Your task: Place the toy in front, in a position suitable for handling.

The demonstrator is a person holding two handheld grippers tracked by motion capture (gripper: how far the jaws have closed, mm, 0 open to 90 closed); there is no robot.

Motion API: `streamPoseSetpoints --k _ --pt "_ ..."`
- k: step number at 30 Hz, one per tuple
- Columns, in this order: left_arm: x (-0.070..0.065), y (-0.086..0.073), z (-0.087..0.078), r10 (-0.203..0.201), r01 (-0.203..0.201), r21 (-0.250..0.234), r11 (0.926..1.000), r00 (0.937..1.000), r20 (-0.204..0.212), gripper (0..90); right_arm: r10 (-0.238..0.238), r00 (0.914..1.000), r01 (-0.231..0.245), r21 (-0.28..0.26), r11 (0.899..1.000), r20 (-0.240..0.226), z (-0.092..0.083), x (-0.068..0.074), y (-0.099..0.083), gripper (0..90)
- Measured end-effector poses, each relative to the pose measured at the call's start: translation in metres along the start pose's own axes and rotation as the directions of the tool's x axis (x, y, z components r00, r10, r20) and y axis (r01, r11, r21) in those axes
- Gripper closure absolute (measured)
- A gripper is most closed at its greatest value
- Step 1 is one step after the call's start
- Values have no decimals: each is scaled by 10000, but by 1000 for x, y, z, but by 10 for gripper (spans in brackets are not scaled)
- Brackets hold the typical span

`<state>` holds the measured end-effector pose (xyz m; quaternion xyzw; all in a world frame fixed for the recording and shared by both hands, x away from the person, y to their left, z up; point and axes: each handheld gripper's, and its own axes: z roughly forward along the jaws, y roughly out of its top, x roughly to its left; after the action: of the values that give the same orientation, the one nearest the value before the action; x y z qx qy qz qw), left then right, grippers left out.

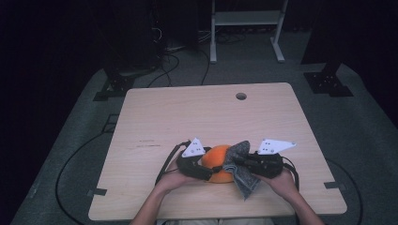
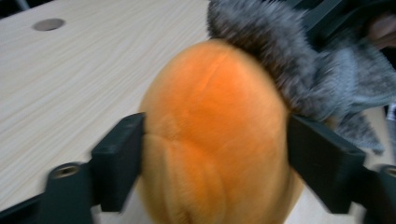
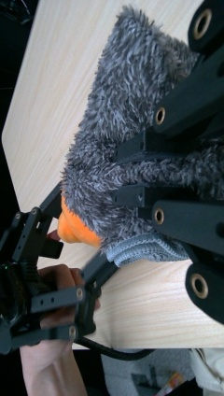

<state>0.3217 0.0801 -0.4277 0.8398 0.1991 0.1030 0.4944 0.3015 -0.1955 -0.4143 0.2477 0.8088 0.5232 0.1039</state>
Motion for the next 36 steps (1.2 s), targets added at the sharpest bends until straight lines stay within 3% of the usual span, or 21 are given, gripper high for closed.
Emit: streamPoseSetpoints --k 1,5,7,10,11,12,15,17,19,20,22,23,24,25,26,28,30,32,35,36 --pt "0 0 0 0 0 0 10000 10000 0 263 0 10000 0 0 10000 0 0 0 0 799" --pt "-10 -2 -1 880 -880 47 9961 9961 22 303 172 9997 -174 140 9997 183 -9 -9 -9 799" --pt "-15 -2 0 1054 -1054 -38 9944 9944 72 302 68 9990 -95 622 9980 435 -16 -17 -18 798" --pt "-18 -3 1 1240 -1237 -177 9922 9921 178 299 578 9955 -666 1195 9906 752 -26 -33 -33 798" --pt "-18 -3 1 1240 -1237 -177 9922 9921 178 301 578 9955 -666 1195 9906 752 -26 -33 -33 798" --pt "-20 -2 1 1498 -1495 -156 9886 9885 222 303 762 9953 -820 1030 9913 590 -34 -35 -35 798" --pt "-25 -1 2 1949 -1944 -151 9808 9800 396 309 552 9984 -550 96 9984 -152 -39 -23 -18 798" --pt "-30 -1 4 2394 -2384 -225 9709 9685 682 317 206 9937 -252 -412 9988 -1101 -35 -10 0 797" --pt "-35 -2 4 2864 -2861 -150 9581 9549 785 319 -629 9925 618 -145 9980 -1043 -23 8 17 797" --pt "-36 -3 2 2953 -2956 -90 9553 9522 781 319 -853 9904 865 67 9962 -1086 -15 13 23 797" --pt "-32 -3 -2 2776 -2789 75 9603 9576 765 310 -1168 9892 1220 557 9910 -881 1 18 26 798" --pt "-29 -3 -5 2477 -2484 10 9687 9662 710 292 -1042 9906 1094 563 9924 -881 3 17 25 799" --pt "-29 -3 -5 2477 -2484 10 9687 9662 710 247 -1042 9906 1094 563 9924 -881 3 17 25 799" --pt "-21 0 -7 1521 -1527 112 9882 9874 427 201 -767 9939 805 457 9957 -798 5 14 21 799" --pt "-17 1 -5 998 -1009 282 9945 9942 405 182 -746 9942 782 449 9959 -778 4 12 20 799" --pt "-16 -1 -2 848 -864 289 9958 9951 515 237 -517 9950 550 364 9978 -859 -1 7 17 799" --pt "-21 -2 1 1366 -1379 271 9901 9896 457 292 -295 9957 320 274 9991 -880 -6 -1 11 798" --pt "-23 -1 3 1500 -1515 346 9878 9877 440 324 9 9955 7 172 9999 -949 -11 -8 4 798" --pt "-22 -1 2 1541 -1560 395 9870 9869 474 342 242 9966 -220 294 9993 -790 -18 -16 -4 798" --pt "-21 -3 1 1623 -1644 409 9855 9855 503 347 401 9979 -375 505 9980 -517 -25 -23 -11 798"
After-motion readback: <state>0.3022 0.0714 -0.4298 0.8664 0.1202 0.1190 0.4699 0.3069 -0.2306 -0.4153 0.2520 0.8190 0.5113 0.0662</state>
